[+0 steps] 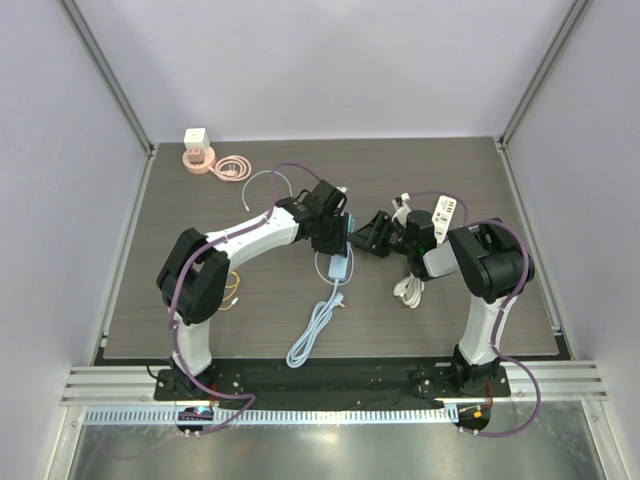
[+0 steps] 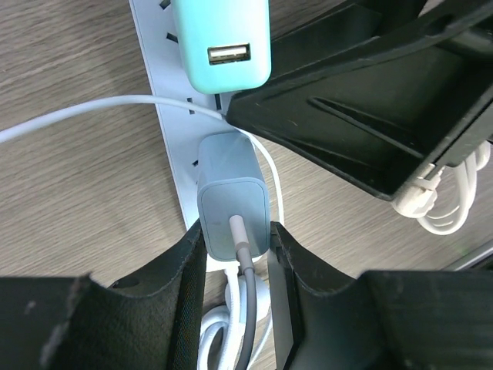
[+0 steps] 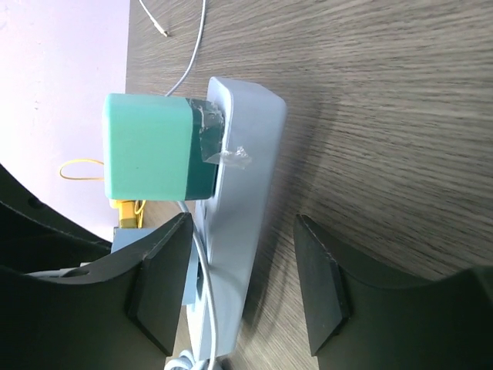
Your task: Pull the plug off the socket
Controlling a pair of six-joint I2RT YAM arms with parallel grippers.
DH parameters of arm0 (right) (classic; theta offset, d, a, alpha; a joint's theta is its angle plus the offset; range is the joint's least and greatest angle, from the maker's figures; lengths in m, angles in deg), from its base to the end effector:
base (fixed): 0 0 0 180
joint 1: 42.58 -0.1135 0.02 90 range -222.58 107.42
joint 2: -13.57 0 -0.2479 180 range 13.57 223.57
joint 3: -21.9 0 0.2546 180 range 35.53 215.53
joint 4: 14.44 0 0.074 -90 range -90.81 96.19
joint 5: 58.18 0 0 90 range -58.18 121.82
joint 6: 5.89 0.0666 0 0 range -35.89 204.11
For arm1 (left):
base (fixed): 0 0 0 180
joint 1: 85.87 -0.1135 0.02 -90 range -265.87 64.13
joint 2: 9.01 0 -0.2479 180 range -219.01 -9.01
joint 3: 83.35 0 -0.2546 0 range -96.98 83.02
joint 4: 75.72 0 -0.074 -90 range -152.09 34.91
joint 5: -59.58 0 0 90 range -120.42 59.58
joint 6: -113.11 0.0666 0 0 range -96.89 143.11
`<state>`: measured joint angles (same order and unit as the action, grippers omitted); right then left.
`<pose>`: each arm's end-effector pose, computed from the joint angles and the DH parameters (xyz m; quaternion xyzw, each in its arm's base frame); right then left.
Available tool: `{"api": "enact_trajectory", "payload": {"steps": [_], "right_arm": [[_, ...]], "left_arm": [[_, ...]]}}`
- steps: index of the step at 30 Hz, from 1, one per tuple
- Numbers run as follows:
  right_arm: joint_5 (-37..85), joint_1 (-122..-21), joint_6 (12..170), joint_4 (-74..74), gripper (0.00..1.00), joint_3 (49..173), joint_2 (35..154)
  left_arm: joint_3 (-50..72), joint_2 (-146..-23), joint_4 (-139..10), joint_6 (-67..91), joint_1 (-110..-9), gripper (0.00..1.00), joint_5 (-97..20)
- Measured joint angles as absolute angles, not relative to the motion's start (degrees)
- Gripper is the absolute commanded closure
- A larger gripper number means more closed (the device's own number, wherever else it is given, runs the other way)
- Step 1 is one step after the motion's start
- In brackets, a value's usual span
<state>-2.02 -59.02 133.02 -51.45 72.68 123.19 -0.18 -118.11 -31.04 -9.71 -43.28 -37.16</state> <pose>0.3300 0.1360 0.0811 0.0649 0.8064 0.4924 0.3212 0.3086 -0.2943 0.1762 0.0982 0.9521 -0.2182 0.1902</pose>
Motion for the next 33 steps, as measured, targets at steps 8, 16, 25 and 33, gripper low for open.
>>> {"api": "enact_trajectory", "payload": {"steps": [8,16,25,33], "right_arm": [[-2.4,-59.0,133.8,-52.8,0.44,72.7,123.6],[-3.1,-58.9,134.4,-54.4,0.45,72.7,124.2],[-4.4,-58.8,137.2,-58.7,0.83,72.4,125.2],[-3.6,-58.6,136.1,-56.5,0.99,72.1,124.0]], "left_arm": [[-0.2,-117.1,-31.4,-9.9,-42.9,1.00,-38.2],[-0.2,-116.9,-31.5,-10.1,-42.8,1.00,-38.6],[-0.2,-116.9,-31.7,-11.2,-42.6,1.00,-39.0],[-0.3,-116.2,-31.8,-10.8,-41.0,1.00,-34.9]]}}
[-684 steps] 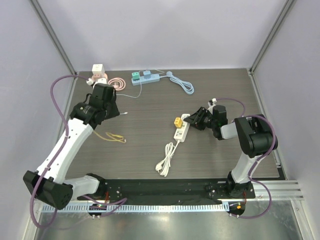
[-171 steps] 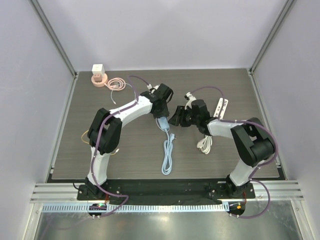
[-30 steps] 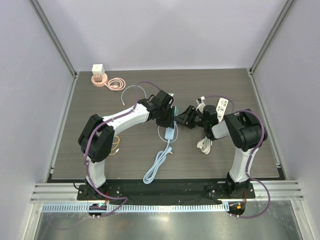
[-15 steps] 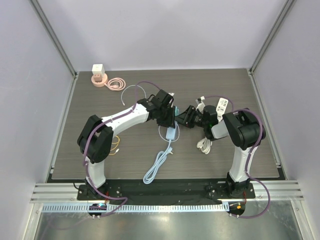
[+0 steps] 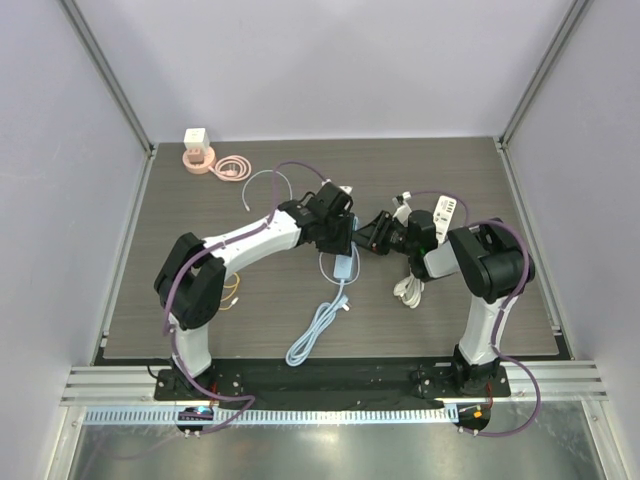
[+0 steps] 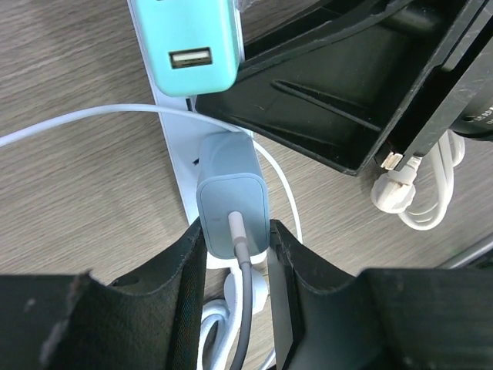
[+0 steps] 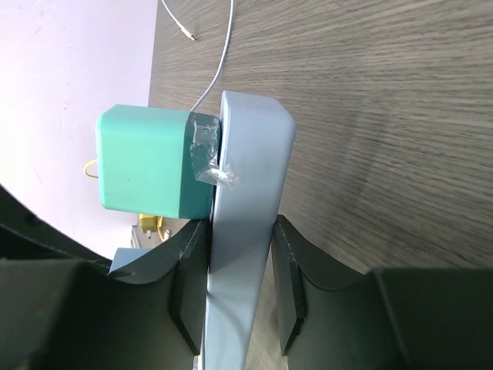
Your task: Pull the plug off the socket
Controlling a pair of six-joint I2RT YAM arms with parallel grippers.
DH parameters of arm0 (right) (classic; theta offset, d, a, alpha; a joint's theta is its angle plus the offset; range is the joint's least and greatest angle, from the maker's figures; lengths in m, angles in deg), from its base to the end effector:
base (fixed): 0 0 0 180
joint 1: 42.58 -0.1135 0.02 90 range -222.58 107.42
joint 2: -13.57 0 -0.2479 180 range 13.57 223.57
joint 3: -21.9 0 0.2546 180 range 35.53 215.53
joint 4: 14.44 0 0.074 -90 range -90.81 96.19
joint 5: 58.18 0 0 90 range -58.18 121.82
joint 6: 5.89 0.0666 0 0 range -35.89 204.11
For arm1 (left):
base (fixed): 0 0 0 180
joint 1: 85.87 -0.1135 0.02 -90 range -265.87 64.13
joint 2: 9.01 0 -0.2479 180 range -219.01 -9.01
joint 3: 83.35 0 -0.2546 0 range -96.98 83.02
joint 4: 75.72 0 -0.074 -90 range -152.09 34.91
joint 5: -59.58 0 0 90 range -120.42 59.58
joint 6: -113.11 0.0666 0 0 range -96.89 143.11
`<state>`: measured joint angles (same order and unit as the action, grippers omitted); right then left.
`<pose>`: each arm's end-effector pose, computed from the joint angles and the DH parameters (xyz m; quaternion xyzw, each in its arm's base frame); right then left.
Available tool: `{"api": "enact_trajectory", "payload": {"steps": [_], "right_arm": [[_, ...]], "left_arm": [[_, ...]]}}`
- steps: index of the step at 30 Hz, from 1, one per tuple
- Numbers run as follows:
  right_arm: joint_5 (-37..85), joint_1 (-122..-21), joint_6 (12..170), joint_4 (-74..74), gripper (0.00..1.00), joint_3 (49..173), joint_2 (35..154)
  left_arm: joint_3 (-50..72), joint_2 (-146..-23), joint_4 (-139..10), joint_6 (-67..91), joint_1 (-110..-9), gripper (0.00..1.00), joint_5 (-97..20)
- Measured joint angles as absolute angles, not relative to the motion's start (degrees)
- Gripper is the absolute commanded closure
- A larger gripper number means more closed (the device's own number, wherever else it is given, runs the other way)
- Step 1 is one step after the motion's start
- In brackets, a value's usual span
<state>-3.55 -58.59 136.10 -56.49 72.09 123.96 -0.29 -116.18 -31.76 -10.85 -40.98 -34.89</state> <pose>0.3304 0.1349 0.0850 0.0688 0.7888 0.5165 0.3259 0.2981 -0.3042 0.1913 0.1025 0.9454 -0.2238 0.2137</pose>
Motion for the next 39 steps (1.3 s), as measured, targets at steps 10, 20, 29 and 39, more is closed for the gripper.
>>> {"api": "enact_trajectory", "payload": {"steps": [10,20,29,39], "right_arm": [[2.4,-58.6,130.4,-44.7,0.99,72.0,120.2],[3.2,-58.5,129.4,-41.5,0.99,73.1,119.9],[3.4,-58.5,127.7,-37.6,0.98,74.6,119.0],[3.4,-58.5,127.1,-36.9,0.98,74.7,118.9]], "left_arm": [[4.9,-105.1,-40.8,-14.3,-41.0,1.00,-33.2],[4.6,-101.5,-32.7,-13.6,-43.6,1.00,-24.7],[6.7,-84.8,-16.6,-10.8,-51.9,1.00,-16.6],[24.9,-74.1,-0.3,-23.5,-51.9,1.00,-15.2]]}}
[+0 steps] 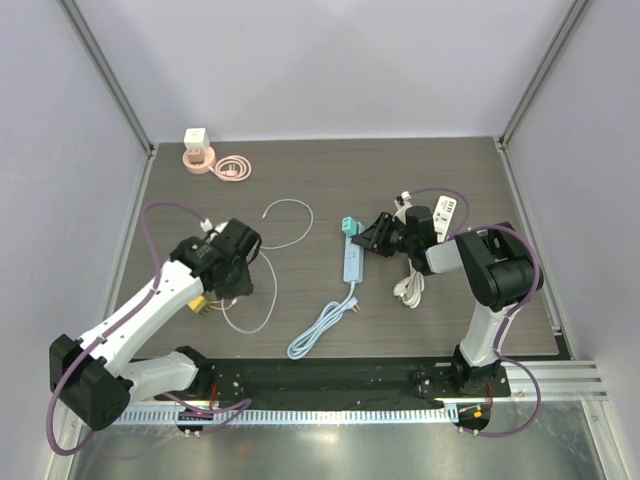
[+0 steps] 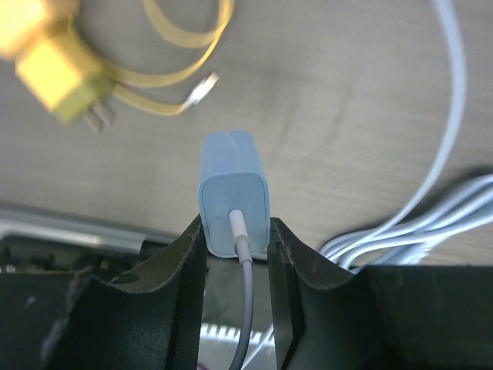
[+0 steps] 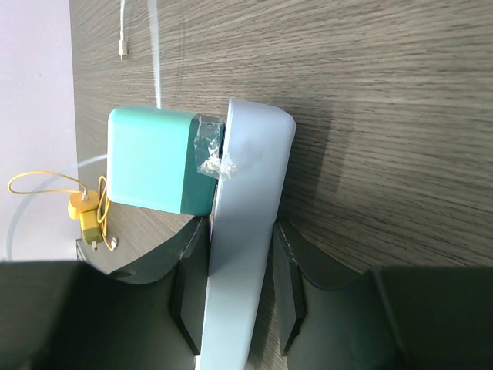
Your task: Pull the plug off the socket
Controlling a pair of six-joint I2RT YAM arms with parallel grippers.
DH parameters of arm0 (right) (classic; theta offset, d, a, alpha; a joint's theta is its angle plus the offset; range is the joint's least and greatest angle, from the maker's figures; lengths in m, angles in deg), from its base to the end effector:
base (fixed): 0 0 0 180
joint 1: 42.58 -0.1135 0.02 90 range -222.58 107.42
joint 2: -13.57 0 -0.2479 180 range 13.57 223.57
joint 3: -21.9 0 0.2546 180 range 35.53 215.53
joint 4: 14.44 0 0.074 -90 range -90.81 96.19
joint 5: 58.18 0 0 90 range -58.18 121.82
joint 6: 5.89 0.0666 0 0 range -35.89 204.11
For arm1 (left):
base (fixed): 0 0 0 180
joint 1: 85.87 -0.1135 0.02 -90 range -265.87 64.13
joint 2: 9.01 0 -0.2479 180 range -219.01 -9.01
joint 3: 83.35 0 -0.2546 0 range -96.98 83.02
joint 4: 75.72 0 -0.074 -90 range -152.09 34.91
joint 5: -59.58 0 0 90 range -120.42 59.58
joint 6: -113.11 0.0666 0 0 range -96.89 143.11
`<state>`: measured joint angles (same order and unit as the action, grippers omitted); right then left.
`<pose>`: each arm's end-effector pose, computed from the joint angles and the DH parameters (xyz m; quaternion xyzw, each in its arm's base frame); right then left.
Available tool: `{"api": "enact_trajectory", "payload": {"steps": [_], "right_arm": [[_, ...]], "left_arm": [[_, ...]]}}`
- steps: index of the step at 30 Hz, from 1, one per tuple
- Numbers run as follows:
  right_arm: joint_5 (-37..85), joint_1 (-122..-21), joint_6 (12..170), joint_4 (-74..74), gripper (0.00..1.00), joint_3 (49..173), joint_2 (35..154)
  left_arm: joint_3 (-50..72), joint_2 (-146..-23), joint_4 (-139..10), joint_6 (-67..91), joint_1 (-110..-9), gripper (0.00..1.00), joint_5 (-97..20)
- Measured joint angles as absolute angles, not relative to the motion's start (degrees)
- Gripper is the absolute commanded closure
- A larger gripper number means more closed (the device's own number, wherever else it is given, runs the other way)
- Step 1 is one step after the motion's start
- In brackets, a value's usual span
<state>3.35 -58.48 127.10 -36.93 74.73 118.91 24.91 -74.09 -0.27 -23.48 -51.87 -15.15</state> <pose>0.3330 0.1279 0.0842 0.0771 0.8450 0.4236 0.3172 0.1909 -0.1076 0.2390 -0.1311 0.9657 -0.0184 0.2236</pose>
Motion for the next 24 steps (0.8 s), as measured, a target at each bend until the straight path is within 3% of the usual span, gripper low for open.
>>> {"api": "enact_trajectory", "payload": {"steps": [8,14,20,24], "right_arm": [[3.2,-58.5,127.0,-37.0,0.99,74.8,118.9],[3.2,-58.5,126.9,-37.0,0.99,74.8,118.9],[3.1,-58.5,126.7,-37.0,0.99,74.8,118.9],[3.1,-58.5,126.7,-37.0,0.99,74.8,118.9]], "left_arm": [[37.8,-64.5,2.9,-35.2,-51.9,1.00,-14.7],[39.4,-71.2,-2.8,-36.5,-53.2,0.99,-13.3],[37.4,-80.2,-6.8,-35.2,-53.8,0.71,-11.8],[37.1,-81.2,-7.5,-34.7,-54.4,0.31,-11.1]]}}
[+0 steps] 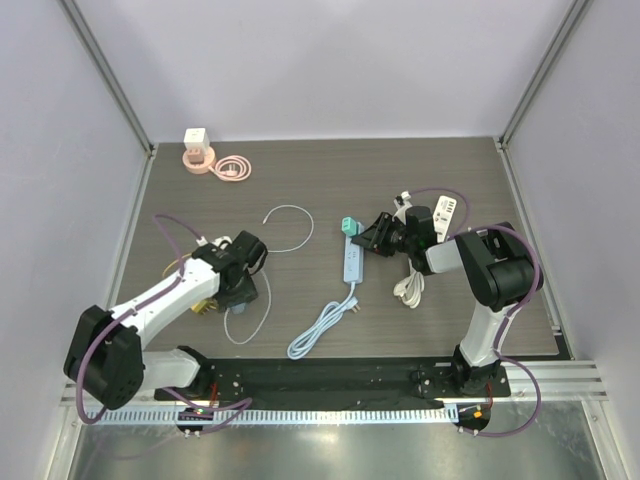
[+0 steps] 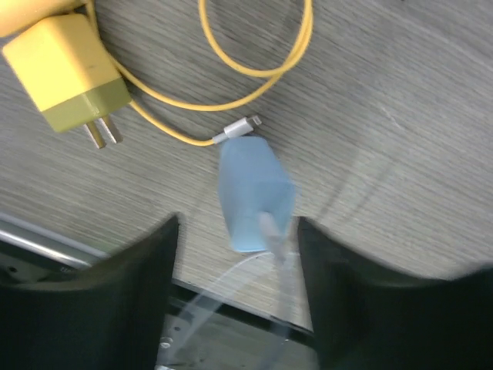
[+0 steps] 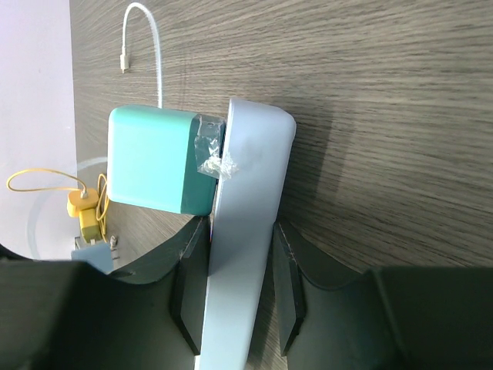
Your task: Pull the plug off the socket
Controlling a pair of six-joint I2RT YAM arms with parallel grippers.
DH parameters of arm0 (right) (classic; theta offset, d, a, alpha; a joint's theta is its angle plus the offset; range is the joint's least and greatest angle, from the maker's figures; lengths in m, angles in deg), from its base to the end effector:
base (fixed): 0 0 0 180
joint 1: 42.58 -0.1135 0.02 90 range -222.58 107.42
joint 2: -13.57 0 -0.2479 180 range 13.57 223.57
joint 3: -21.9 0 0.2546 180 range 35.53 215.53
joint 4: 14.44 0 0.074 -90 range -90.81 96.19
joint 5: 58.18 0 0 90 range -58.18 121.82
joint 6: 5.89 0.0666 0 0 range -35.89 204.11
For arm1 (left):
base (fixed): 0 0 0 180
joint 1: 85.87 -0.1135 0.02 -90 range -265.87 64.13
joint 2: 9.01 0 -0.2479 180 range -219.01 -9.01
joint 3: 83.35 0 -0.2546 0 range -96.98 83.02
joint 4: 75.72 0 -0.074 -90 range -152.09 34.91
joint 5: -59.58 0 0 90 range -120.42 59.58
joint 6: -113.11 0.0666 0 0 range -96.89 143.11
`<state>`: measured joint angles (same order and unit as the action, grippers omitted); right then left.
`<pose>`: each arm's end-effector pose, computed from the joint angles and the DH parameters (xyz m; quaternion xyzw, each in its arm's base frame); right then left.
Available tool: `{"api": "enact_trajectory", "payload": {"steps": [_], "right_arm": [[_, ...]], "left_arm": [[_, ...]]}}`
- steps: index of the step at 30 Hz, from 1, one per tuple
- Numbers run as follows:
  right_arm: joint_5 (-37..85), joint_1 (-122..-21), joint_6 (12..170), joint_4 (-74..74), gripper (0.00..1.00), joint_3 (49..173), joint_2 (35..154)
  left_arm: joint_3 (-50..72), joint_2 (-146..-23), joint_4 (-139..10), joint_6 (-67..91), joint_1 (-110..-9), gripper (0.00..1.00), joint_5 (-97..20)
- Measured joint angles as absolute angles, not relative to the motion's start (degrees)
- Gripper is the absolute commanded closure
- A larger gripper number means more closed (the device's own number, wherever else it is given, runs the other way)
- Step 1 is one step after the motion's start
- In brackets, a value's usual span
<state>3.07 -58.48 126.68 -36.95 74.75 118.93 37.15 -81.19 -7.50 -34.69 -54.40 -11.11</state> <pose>0.3329 0.1281 0.0843 0.0727 0.8449 0.4242 0.3176 0.1942 -0.0930 0.1585 -0.2368 0.9539 0.0640 0.1731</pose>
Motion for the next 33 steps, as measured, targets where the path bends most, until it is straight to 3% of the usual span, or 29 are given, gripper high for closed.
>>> {"api": "enact_trajectory", "payload": {"steps": [4,11,17,26,31,33], "right_arm": [[2.8,-58.5,126.7,-37.0,0.99,74.9,119.0],[2.6,-58.5,126.5,-36.6,0.99,75.1,119.1],[2.5,-58.5,126.4,-36.3,0.98,75.3,119.1],[1.8,-58.5,126.2,-35.8,0.98,75.8,119.5],[1.6,-58.5,126.2,-35.8,0.97,75.8,119.5],[1.6,-58.5,126.2,-35.7,0.97,75.8,119.5]], "left_arm": [[35.7,-80.6,-6.5,-34.8,-54.5,0.20,-9.9],[28.4,-76.1,-6.6,-30.9,-54.5,0.19,-11.2],[25.9,-73.3,-16.0,-24.9,-54.5,0.20,-19.1],[17.8,-83.9,-27.9,-22.8,-54.5,0.17,-27.7],[8.5,-97.5,-34.4,-22.5,-54.1,0.14,-34.1],[3.9,-104.3,-37.2,-21.7,-53.2,0.18,-35.9]]}}
